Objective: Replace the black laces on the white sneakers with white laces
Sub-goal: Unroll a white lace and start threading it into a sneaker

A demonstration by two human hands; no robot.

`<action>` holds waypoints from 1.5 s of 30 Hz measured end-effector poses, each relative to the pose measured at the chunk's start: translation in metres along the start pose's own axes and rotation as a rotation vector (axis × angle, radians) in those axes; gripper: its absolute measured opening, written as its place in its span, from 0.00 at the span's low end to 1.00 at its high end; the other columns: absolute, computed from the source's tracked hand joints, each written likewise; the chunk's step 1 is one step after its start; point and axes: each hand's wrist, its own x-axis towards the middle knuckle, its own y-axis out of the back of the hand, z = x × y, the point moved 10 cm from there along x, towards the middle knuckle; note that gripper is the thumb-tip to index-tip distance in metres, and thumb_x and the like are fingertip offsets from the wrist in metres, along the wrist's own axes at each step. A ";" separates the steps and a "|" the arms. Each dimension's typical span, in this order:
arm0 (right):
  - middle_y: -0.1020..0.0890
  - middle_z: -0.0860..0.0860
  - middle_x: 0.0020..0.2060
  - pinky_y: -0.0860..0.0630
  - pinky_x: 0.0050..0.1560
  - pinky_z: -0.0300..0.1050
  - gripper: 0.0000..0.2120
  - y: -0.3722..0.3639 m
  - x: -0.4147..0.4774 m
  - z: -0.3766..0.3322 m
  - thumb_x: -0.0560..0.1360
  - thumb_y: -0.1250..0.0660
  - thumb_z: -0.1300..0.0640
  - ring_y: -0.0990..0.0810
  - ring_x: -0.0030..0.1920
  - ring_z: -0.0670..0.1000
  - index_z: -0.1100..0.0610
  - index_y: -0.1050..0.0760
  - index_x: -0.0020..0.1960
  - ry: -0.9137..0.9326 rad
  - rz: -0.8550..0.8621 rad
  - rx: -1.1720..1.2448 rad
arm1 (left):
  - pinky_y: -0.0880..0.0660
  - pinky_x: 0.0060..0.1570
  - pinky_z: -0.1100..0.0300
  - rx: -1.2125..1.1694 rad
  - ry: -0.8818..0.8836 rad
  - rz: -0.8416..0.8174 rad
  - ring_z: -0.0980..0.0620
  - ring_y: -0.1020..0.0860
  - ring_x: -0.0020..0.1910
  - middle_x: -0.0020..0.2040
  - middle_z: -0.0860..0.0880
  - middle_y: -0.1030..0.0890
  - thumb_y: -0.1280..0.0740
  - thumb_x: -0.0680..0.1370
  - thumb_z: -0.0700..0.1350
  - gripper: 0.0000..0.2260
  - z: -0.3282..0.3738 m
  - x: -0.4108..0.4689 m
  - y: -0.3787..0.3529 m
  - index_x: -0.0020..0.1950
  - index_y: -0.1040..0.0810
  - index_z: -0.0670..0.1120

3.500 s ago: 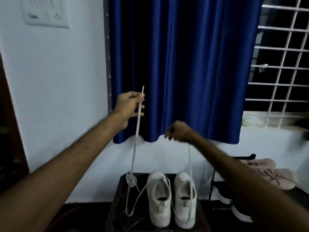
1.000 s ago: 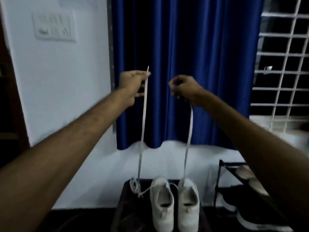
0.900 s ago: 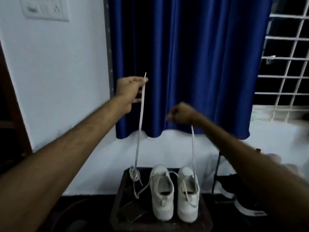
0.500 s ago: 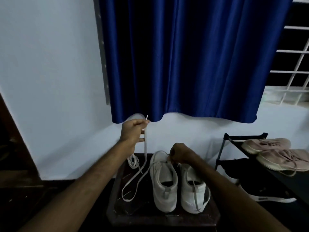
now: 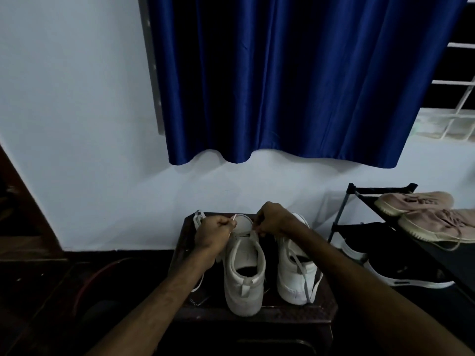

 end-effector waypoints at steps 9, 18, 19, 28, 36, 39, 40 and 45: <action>0.23 0.59 0.63 0.28 0.65 0.53 0.16 0.053 -0.005 0.005 0.78 0.37 0.55 0.26 0.64 0.60 0.62 0.25 0.62 -0.040 -0.020 -0.428 | 0.27 0.39 0.57 -0.110 0.061 -0.041 0.47 0.22 0.39 0.41 0.42 0.18 0.29 0.77 0.42 0.07 0.008 -0.012 0.008 0.48 0.16 0.39; 0.22 0.58 0.61 0.25 0.59 0.48 0.15 0.141 -0.035 -0.029 0.80 0.40 0.65 0.22 0.61 0.56 0.65 0.27 0.66 -0.116 -0.003 -0.702 | 0.23 0.37 0.58 -0.242 0.048 -0.060 0.48 0.20 0.39 0.46 0.46 0.17 0.31 0.77 0.38 0.05 0.066 -0.011 0.026 0.43 0.17 0.44; 0.19 0.57 0.53 0.23 0.55 0.47 0.13 0.155 -0.033 -0.043 0.78 0.35 0.65 0.19 0.53 0.55 0.65 0.24 0.62 -0.074 0.003 -0.621 | 0.22 0.39 0.57 -0.277 0.022 -0.060 0.48 0.21 0.40 0.45 0.47 0.17 0.31 0.77 0.38 0.05 0.086 -0.011 0.032 0.43 0.17 0.45; 0.18 0.53 0.34 0.20 0.33 0.36 0.04 0.329 -0.084 -0.172 0.77 0.32 0.64 0.18 0.34 0.47 0.61 0.20 0.44 0.365 0.420 0.725 | 0.22 0.38 0.58 -0.368 -0.438 -0.021 0.56 0.23 0.34 0.38 0.52 0.19 0.31 0.79 0.43 0.04 0.330 -0.049 0.121 0.46 0.18 0.49; 0.18 0.53 0.37 0.18 0.41 0.45 0.06 0.434 -0.164 -0.247 0.79 0.33 0.60 0.19 0.36 0.48 0.62 0.20 0.50 0.585 0.585 0.994 | 0.20 0.40 0.53 -0.432 -0.617 0.070 0.54 0.22 0.35 0.41 0.50 0.17 0.30 0.78 0.43 0.03 0.461 -0.098 0.187 0.46 0.16 0.48; 0.16 0.55 0.39 0.16 0.42 0.46 0.06 0.454 -0.180 -0.263 0.78 0.32 0.61 0.18 0.36 0.49 0.63 0.19 0.50 0.606 0.618 0.959 | 0.19 0.42 0.52 -0.459 -0.664 0.072 0.52 0.19 0.38 0.43 0.48 0.16 0.30 0.78 0.42 0.03 0.496 -0.113 0.198 0.47 0.16 0.46; 0.16 0.55 0.39 0.18 0.38 0.43 0.06 0.461 -0.186 -0.266 0.78 0.32 0.62 0.18 0.35 0.48 0.64 0.19 0.50 0.614 0.634 0.960 | 0.19 0.43 0.51 -0.463 -0.678 0.069 0.50 0.18 0.40 0.43 0.47 0.15 0.30 0.78 0.42 0.03 0.508 -0.118 0.201 0.47 0.16 0.46; 0.15 0.55 0.41 0.19 0.36 0.40 0.05 0.479 -0.205 -0.261 0.78 0.32 0.62 0.17 0.38 0.48 0.63 0.19 0.50 0.626 0.684 1.006 | 0.21 0.39 0.53 -0.459 -0.728 0.047 0.48 0.16 0.46 0.47 0.47 0.14 0.29 0.77 0.43 0.03 0.538 -0.134 0.198 0.49 0.16 0.46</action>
